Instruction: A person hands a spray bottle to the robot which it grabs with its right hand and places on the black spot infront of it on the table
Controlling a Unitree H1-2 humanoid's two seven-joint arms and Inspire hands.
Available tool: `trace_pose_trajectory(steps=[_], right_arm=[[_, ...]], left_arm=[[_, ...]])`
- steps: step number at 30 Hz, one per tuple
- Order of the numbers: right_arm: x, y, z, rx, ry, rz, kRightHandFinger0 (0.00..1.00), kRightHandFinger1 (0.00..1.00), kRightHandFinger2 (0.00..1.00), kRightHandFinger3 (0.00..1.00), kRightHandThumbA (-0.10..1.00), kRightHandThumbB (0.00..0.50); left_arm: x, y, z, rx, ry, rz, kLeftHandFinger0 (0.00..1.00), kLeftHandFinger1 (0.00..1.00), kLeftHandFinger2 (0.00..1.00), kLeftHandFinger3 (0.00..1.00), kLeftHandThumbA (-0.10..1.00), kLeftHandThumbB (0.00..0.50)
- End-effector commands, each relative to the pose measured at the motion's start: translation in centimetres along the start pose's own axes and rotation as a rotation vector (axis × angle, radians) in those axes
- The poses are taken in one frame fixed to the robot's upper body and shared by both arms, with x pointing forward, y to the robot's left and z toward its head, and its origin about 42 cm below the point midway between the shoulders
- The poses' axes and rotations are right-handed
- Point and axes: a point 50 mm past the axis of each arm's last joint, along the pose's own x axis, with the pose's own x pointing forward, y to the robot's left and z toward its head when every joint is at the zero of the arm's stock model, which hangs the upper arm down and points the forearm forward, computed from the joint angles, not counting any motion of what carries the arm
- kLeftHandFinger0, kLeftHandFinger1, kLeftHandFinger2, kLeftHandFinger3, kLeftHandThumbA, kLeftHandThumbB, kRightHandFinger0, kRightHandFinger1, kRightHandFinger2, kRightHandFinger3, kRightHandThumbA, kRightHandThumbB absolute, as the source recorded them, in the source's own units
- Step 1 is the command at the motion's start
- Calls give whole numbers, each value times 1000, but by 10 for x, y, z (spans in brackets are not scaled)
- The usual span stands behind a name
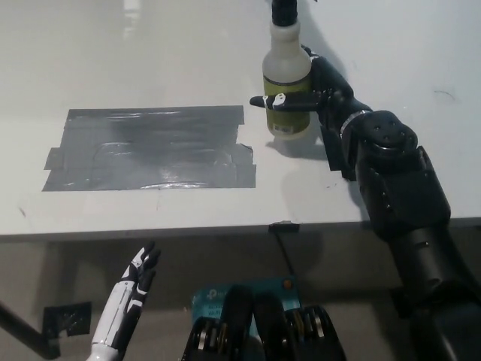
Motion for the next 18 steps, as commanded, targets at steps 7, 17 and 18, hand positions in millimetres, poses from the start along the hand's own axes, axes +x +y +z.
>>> trace_pose_trajectory(steps=[7, 17, 18], right_arm=[[15, 12, 54, -113, -192, -146, 0, 49, 273, 151, 846, 395], [9, 16, 45, -124, -203, -175, 85, 312, 510, 440, 890, 411], [7, 16, 44, -111, -211, -176, 79, 311, 508, 442, 880, 400]], left_arm=[[5, 4, 13, 14, -49, 3, 1000, 1000, 1000, 1000, 1000, 10], [3, 5, 12, 7, -51, 3, 1000, 1000, 1000, 1000, 1000, 8], [1, 5, 12, 8, -45, 5, 1000, 1000, 1000, 1000, 1000, 10]])
